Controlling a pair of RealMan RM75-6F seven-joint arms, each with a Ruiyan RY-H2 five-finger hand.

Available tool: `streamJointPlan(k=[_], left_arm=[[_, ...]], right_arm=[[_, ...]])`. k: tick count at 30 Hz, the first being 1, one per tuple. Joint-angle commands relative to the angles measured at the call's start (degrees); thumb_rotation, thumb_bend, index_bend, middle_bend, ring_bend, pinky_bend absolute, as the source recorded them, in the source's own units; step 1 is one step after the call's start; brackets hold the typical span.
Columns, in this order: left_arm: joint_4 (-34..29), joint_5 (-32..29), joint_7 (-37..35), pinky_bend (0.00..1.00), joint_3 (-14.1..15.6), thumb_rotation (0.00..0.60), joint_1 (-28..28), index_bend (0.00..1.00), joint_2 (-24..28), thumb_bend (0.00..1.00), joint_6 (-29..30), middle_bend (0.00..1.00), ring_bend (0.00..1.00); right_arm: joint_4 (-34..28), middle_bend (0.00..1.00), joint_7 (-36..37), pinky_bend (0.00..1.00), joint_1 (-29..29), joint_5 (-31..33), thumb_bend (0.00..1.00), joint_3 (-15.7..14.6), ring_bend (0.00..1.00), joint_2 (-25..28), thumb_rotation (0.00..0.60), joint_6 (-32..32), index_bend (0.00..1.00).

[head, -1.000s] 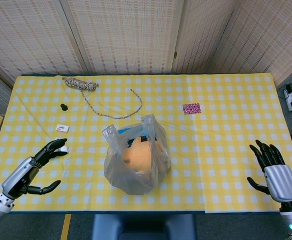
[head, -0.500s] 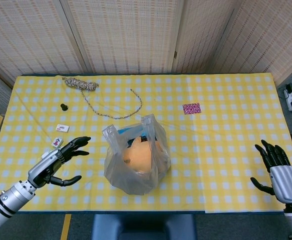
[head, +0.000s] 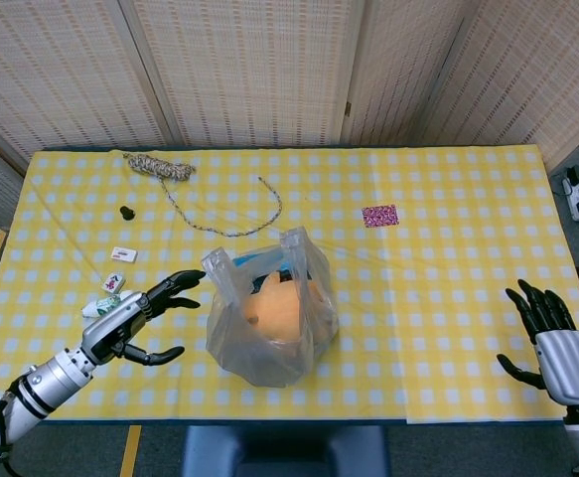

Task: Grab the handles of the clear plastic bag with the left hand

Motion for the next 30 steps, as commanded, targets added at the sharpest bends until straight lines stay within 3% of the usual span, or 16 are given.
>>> streamJointPlan(k=[1, 17, 30], left_arm=[[0.18, 0.16, -0.55, 0.21, -0.17, 0.600, -0.61, 0.05, -0.31, 0.34, -0.17, 0.06, 0.04], [1.93, -0.47, 0.32, 0.24, -1.49, 0.600, -4.50, 0.07, -4.27, 0.33, -1.85, 0.07, 0.06], [0.97, -0.84, 0.08, 0.25, -1.80, 0.600, -6.06, 0.07, -4.07, 0.33, -1.86, 0.07, 0.08]], right_arm=[[0.09, 0.00, 0.05, 0.00, 0.12, 0.09, 0.25, 0.00, 0.00, -0.08, 0.600, -0.27, 0.00], [0.38, 0.00, 1.16, 0.00, 0.52, 0.97, 0.25, 0.10, 0.00, 0.28, 0.600, -1.48, 0.00], [0.33, 0.00, 1.77, 0.00, 0.30, 0.75, 0.25, -0.07, 0.00, 0.55, 0.600, -1.16, 0.00]])
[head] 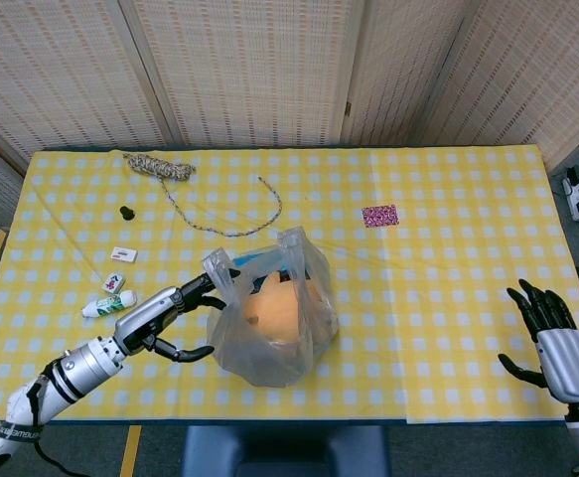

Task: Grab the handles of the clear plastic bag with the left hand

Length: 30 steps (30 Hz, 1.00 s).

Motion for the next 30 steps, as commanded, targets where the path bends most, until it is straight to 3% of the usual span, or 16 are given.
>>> streamJointPlan(k=[1, 14, 30], left_arm=[[-0.42, 0.52, -0.51, 0.26, 0.03, 0.600, -0.21, 0.07, 0.48, 0.33, 0.35, 0.07, 0.08], [0.65, 0.49, -5.04, 0.23, -1.23, 0.600, -2.76, 0.08, 0.56, 0.32, 0.82, 0.07, 0.07], [4.77, -1.49, -9.27, 0.25, -2.28, 0.600, -7.30, 0.07, -3.68, 0.32, -3.62, 0.07, 0.07]], right_arm=[[-0.05, 0.00, 0.02, 0.00, -0.04, -0.06, 0.25, -0.03, 0.00, 0.02, 0.600, 0.06, 0.00], [-0.03, 0.00, 0.59, 0.00, -0.34, -0.41, 0.25, -0.03, 0.00, 0.26, 0.600, 0.80, 0.00], [0.31, 0.00, 0.67, 0.00, 0.12, 0.48, 0.25, 0.15, 0.00, 0.13, 0.600, -0.45, 0.00]])
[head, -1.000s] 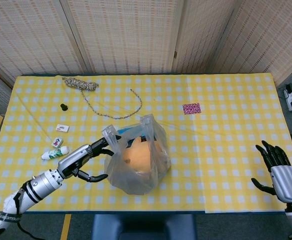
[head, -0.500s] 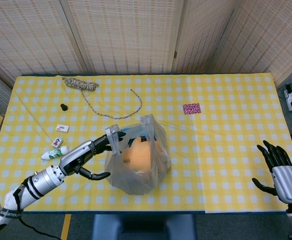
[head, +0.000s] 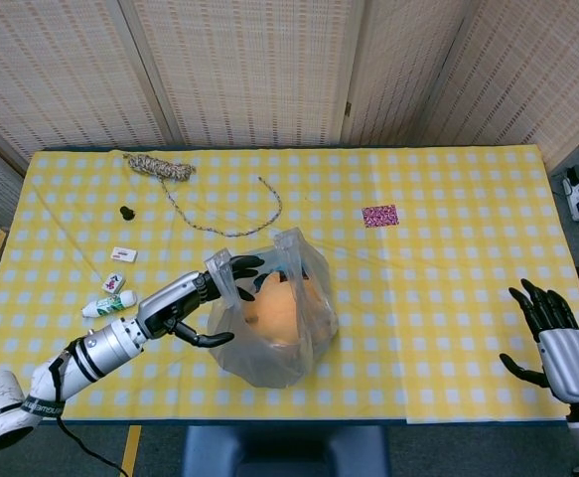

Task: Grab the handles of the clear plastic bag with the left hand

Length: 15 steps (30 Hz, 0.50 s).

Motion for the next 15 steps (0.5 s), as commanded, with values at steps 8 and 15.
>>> streamJointPlan(k=[8, 15], left_arm=[[1.92, 0.16, -1.73, 0.26, 0.34, 0.600, -2.32, 0.09, -1.75, 0.32, -2.04, 0.07, 0.09], [3.15, -0.75, -1.78, 0.25, 0.03, 0.600, -3.30, 0.07, -3.09, 0.32, -2.32, 0.08, 0.07]], right_arm=[[0.22, 0.00, 0.64, 0.00, 0.13, 0.54, 0.25, 0.14, 0.00, 0.29, 0.600, -0.44, 0.00], [0.05, 0.00, 0.68, 0.00, 0.06, 0.43, 0.25, 0.03, 0.00, 0.42, 0.600, -0.38, 0.00]])
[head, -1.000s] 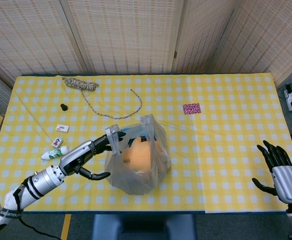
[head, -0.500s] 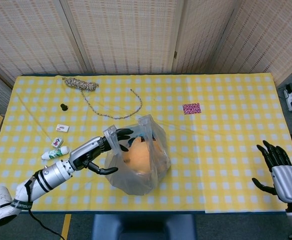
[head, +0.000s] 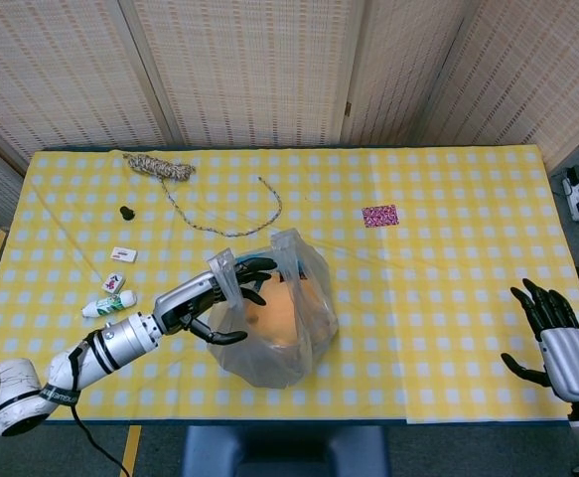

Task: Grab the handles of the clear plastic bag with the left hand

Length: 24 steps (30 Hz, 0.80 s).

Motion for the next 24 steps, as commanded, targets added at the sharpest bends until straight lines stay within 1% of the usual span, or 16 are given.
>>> streamJointPlan(k=[1, 11, 24], left_arm=[[0.19, -0.42, 0.02, 0.25, -0.24, 0.600, -0.10, 0.07, -0.29, 0.32, 0.33, 0.08, 0.07], [0.71, -0.61, -0.56, 0.21, -0.77, 0.600, -0.08, 0.10, -0.95, 0.31, 2.56, 0.10, 0.05], [3.00, -2.31, -1.20, 0.18, -1.78, 0.600, -1.76, 0.11, -4.25, 0.30, 1.28, 0.10, 0.02]], right_arm=[[0.01, 0.00, -0.01, 0.00, -0.04, 0.13, 0.25, 0.07, 0.00, -0.01, 0.600, 0.06, 0.00], [-0.04, 0.00, 0.11, 0.00, 0.10, 0.42, 0.25, 0.08, 0.00, 0.05, 0.600, -0.41, 0.00], [0.10, 0.00, 0.54, 0.00, 0.13, 0.88, 0.25, 0.22, 0.00, 0.28, 0.600, -0.66, 0.00]])
